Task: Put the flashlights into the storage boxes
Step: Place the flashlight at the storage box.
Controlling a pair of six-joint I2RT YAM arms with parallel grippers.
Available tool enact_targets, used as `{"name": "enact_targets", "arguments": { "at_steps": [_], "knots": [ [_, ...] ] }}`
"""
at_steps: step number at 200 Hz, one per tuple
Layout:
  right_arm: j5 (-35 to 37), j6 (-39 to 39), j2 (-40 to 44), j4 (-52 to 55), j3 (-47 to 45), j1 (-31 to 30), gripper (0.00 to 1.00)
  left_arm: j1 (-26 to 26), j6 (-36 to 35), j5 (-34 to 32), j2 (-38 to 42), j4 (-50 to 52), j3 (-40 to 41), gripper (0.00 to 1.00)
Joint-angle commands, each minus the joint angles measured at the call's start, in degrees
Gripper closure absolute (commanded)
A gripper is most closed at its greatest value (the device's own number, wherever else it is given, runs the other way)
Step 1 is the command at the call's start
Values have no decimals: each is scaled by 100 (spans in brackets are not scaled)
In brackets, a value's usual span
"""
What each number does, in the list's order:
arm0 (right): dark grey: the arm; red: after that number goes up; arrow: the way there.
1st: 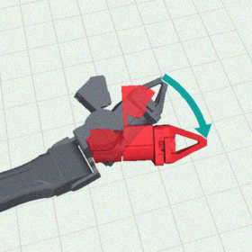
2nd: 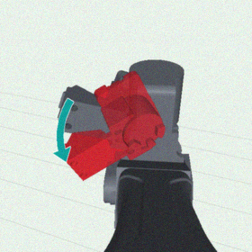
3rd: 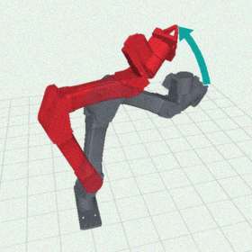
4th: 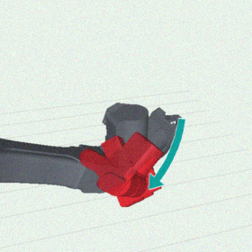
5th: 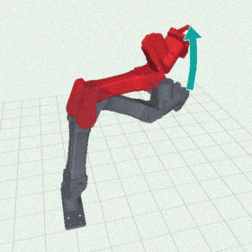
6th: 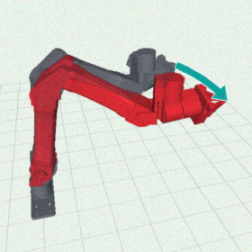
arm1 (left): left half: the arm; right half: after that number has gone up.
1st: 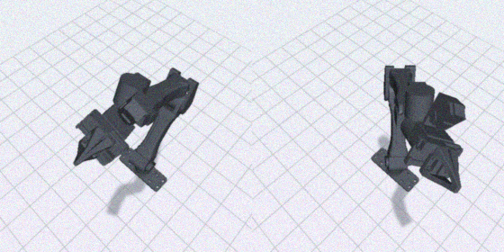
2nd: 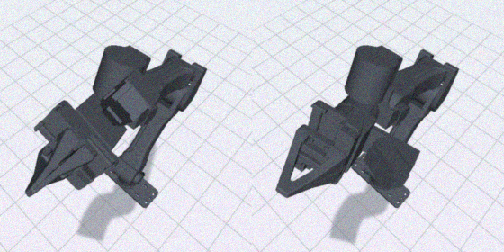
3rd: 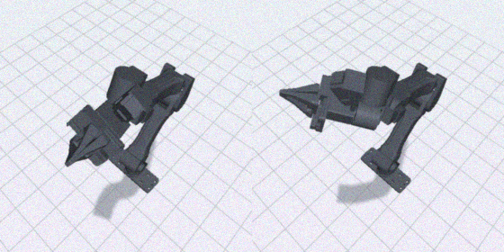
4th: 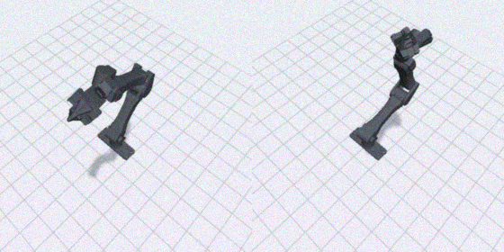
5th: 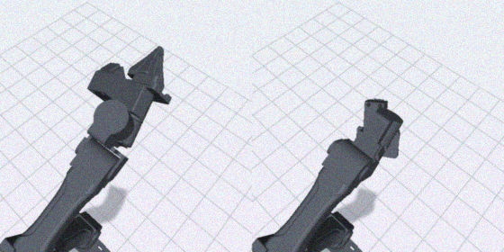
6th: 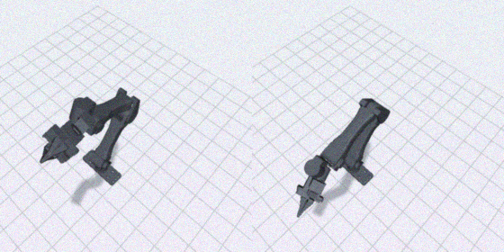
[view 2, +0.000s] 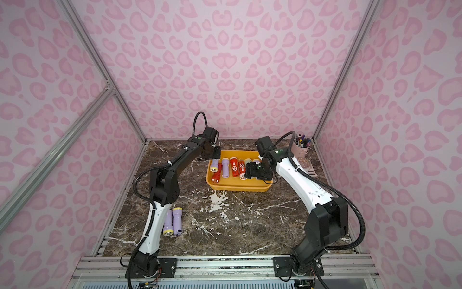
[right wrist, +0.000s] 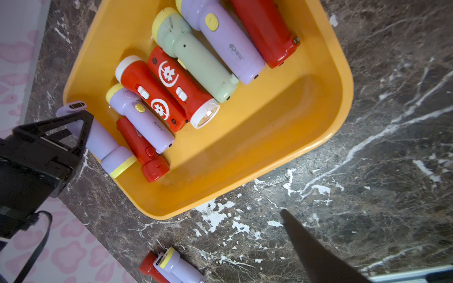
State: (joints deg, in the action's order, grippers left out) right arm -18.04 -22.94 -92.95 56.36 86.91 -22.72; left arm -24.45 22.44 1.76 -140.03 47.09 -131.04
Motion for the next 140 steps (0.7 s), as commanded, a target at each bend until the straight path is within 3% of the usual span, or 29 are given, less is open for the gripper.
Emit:
{"name": "enact_targets", "arguments": {
  "at_steps": [1,12,63,115,140],
  "knots": [
    [-1,-94,-166,77,160,4,26,41,-136,189,-31,85,-105,65],
    [-26,-122,-238,77,231,-9,26,45,-190,264,-33,89,-102,65],
    [-11,-141,-376,164,492,-96,26,54,-259,391,116,87,-17,39],
    [101,-100,-65,149,366,-213,26,54,-260,401,1007,-143,546,37],
    [82,-74,179,45,116,-281,26,50,-177,210,1799,-309,1239,37]
  ]
}}
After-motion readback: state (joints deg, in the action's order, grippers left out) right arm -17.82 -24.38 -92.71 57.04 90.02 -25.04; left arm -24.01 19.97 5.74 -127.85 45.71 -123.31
